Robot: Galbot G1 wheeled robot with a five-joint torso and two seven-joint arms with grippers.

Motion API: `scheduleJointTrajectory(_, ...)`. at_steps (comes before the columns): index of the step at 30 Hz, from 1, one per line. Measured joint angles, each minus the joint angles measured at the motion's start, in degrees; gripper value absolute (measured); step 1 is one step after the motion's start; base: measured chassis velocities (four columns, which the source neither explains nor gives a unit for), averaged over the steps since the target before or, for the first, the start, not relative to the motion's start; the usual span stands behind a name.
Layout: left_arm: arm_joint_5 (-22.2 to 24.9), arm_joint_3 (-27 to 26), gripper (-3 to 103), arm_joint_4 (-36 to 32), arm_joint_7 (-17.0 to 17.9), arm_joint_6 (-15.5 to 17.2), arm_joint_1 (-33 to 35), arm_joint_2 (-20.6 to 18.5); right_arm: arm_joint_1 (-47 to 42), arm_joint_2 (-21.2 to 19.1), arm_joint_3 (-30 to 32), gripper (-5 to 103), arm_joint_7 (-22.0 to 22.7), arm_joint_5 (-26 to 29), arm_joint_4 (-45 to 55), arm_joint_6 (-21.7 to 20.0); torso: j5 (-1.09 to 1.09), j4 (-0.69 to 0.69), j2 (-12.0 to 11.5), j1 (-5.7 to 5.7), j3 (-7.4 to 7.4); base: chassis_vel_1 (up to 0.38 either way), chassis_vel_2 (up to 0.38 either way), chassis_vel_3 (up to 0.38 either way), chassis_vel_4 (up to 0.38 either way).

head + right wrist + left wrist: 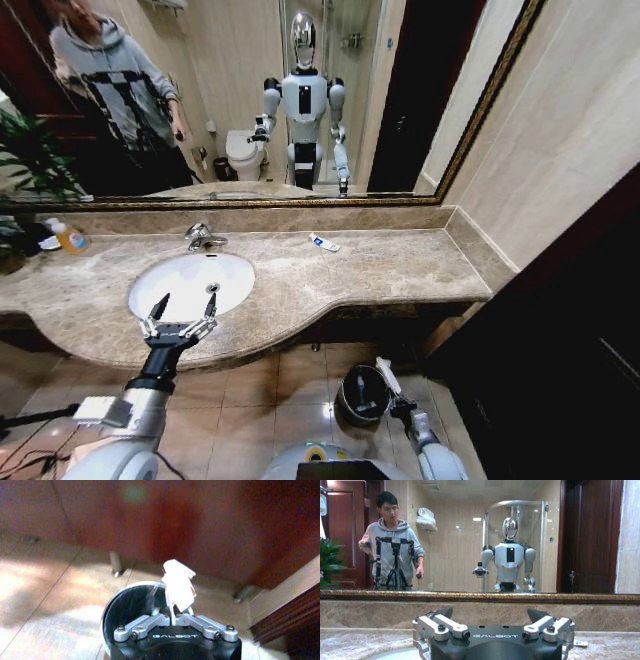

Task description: Pick up the trash from the sink and place it in the trash bin.

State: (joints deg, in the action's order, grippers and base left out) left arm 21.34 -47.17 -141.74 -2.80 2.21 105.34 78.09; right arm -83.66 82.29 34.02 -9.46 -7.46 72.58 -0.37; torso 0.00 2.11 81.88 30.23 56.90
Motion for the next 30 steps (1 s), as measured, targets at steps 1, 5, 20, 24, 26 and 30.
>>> scheduleJointTrajectory(1,0.0,0.0,100,0.0,0.0,0.0,0.0,0.0,0.9,0.42,-0.14,0,-0.45,-1.15,-2.09,0.24,0.0,0.0,0.0,0.0,0.0,0.0,0.0,0.0,0.0)
scheduleJointTrajectory(5,0.0,0.0,100,0.0,0.0,0.0,0.0,0.0,2.96,1.16,-0.3,0,-0.95,-3.6,-6.76,0.55,0.0,0.0,0.0,0.0,0.0,0.0,0.0,0.0,0.0)
scheduleJointTrajectory(20,0.0,0.0,100,0.0,0.0,0.0,0.0,0.0,10.52,2.61,0.02,3,-0.75,-8.29,-18.48,1.64,0.0,0.0,0.0,0.0,0.0,0.0,0.0,0.0,0.0)
scheduleJointTrajectory(24,0.0,0.0,100,0.0,0.0,0.0,0.0,0.0,11.47,2.69,0.41,19,-0.65,-8.53,-19.96,2.2,0.0,0.0,0.0,0.0,0.0,0.0,0.0,0.0,0.0)
scheduleJointTrajectory(26,0.0,0.0,100,0.0,0.0,0.0,0.0,0.0,11.61,2.76,0.47,19,-0.65,-8.55,-20.24,2.32,0.0,0.0,0.0,0.0,0.0,0.0,0.0,0.0,0.0)
scheduleJointTrajectory(30,0.0,0.0,100,0.0,0.0,0.0,0.0,0.0,11.62,2.81,0.5,36,-0.65,-8.54,-20.32,2.57,0.0,0.0,0.0,0.0,0.0,0.0,0.0,0.0,0.0)
